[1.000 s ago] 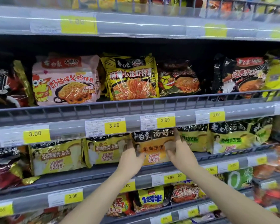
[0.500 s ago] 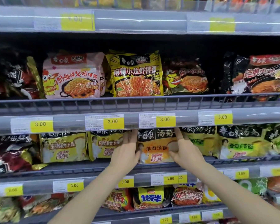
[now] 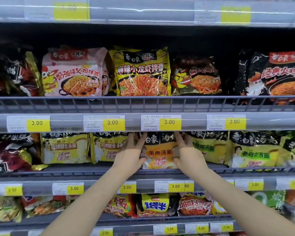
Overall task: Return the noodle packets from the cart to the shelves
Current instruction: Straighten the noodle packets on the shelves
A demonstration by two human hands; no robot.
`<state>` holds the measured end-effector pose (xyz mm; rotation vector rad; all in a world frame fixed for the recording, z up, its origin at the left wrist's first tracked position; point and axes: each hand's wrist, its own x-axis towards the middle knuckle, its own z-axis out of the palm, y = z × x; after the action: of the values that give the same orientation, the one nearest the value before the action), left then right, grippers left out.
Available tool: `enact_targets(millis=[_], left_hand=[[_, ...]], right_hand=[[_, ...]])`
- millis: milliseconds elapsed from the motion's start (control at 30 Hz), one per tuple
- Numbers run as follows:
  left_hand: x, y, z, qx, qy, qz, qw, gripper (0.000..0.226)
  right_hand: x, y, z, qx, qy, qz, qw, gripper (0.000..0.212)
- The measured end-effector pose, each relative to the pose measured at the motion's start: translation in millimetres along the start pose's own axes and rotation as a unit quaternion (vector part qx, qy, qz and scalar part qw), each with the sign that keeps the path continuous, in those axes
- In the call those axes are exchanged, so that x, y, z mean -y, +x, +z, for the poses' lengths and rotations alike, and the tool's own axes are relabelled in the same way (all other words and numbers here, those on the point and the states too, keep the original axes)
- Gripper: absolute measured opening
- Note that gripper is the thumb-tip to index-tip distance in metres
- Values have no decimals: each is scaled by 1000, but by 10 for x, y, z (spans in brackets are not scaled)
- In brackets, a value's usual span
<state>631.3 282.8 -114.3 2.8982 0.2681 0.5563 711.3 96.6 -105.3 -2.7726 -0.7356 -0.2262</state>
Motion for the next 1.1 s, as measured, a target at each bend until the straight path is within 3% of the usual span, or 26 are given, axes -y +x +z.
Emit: enact_targets(millis=[233, 433, 667, 800, 933, 1100], left_hand=[[-13, -26, -16, -8, -4, 6, 1000, 78], [27, -5, -22, 24, -84, -29, 996, 81], [114, -264, -252, -12, -20, -2, 1000, 67], [460, -655, -317, -32, -32, 107, 993, 42], [951, -1119, -176, -1, 21, 217, 976, 29], [1411, -1611, 369, 41, 21, 187, 981, 26]], right_hand=[[19, -46, -35, -1, -16, 2, 1000, 87], [44, -132, -68, -16, -13, 38, 999, 91], [171, -428, -66, -72, -34, 72, 994, 85], [318, -693, 44, -147, -109, 1, 983, 83], [564, -935, 346, -189, -117, -70, 973, 67], [997, -1135, 1021, -186, -63, -130, 972, 50]])
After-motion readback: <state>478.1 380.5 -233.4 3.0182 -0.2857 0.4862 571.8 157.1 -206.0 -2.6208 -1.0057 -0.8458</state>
